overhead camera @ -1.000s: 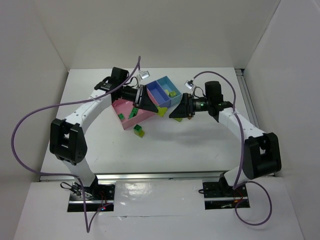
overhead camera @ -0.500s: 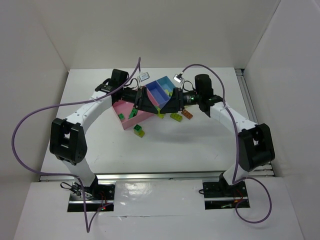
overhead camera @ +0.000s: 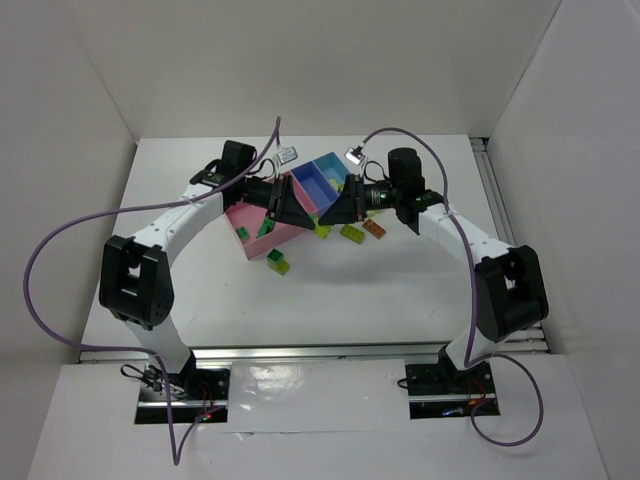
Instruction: Sort the legos into containers by color
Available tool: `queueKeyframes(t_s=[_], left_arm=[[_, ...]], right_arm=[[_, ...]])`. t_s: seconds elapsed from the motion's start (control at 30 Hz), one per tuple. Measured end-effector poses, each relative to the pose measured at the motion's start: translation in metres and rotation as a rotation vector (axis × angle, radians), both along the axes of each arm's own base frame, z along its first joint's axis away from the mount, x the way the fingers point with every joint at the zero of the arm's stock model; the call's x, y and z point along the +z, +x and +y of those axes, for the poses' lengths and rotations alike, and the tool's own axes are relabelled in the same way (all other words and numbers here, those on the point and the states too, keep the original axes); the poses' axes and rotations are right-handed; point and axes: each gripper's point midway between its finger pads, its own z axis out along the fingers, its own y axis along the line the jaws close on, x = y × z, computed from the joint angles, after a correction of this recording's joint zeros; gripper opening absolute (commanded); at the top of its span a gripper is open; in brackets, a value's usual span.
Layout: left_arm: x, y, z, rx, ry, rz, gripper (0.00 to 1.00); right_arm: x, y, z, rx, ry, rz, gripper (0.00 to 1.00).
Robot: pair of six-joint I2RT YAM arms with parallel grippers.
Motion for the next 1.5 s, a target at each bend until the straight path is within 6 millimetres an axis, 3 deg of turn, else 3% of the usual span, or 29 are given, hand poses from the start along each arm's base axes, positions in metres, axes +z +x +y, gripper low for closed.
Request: queueKeyframes(t_s=[0.3, 0.43, 0.53, 0.67, 0.77, 0.8, 0.83, 0.87, 0.97, 1.0, 1.13, 1.27, 1.5], left_arm=[[-0.001, 0.020, 0.021, 0.089, 0.012, 0.022, 0.00], [-0.012, 0.044, 0.040, 0.222, 0.090, 0.038, 0.00], [-0.034, 0.074, 0.063, 0.412, 0.257, 0.065, 0.00], [-0.077, 0.120, 0.108, 0.689, 0.559, 0.087, 0.00], [-0.108, 0.135, 0.133, 0.805, 0.743, 0.119, 0.00], [-0.117, 0.138, 0.140, 0.830, 0.802, 0.125, 0.07], [-0.125, 0.142, 0.144, 0.850, 0.855, 0.132, 0.21], [-0.132, 0.146, 0.147, 0.867, 0.903, 0.138, 0.57], [-0.145, 0.156, 0.149, 0.882, 0.996, 0.122, 0.92], [-0.147, 0.157, 0.149, 0.882, 1.018, 0.114, 1.00], [-0.143, 0.148, 0.146, 0.837, 1.053, 0.089, 0.97], [-0.116, 0.132, 0.128, 0.730, 0.937, 0.051, 0.88], [-0.030, 0.059, 0.044, 0.328, 0.395, -0.050, 0.95]], right_arm=[[-0.028, 0.012, -0.011, -0.106, -0.109, 0.038, 0.23], [-0.048, 0.028, -0.027, -0.225, -0.199, 0.073, 0.23], [-0.064, 0.040, -0.040, -0.323, -0.280, 0.102, 0.23], [-0.083, 0.048, -0.056, -0.420, -0.380, 0.125, 0.23], [-0.090, 0.050, -0.063, -0.454, -0.424, 0.130, 0.23], [-0.092, 0.051, -0.065, -0.462, -0.436, 0.131, 0.23], [-0.094, 0.051, -0.067, -0.469, -0.447, 0.135, 0.23], [-0.095, 0.051, -0.068, -0.473, -0.455, 0.136, 0.24], [-0.097, 0.052, -0.070, -0.485, -0.470, 0.136, 0.24], [-0.098, 0.051, -0.071, -0.485, -0.474, 0.135, 0.24], [-0.100, 0.050, -0.074, -0.487, -0.487, 0.141, 0.24], [-0.098, 0.048, -0.072, -0.461, -0.474, 0.135, 0.24], [-0.082, 0.033, -0.055, -0.327, -0.370, 0.120, 0.24]])
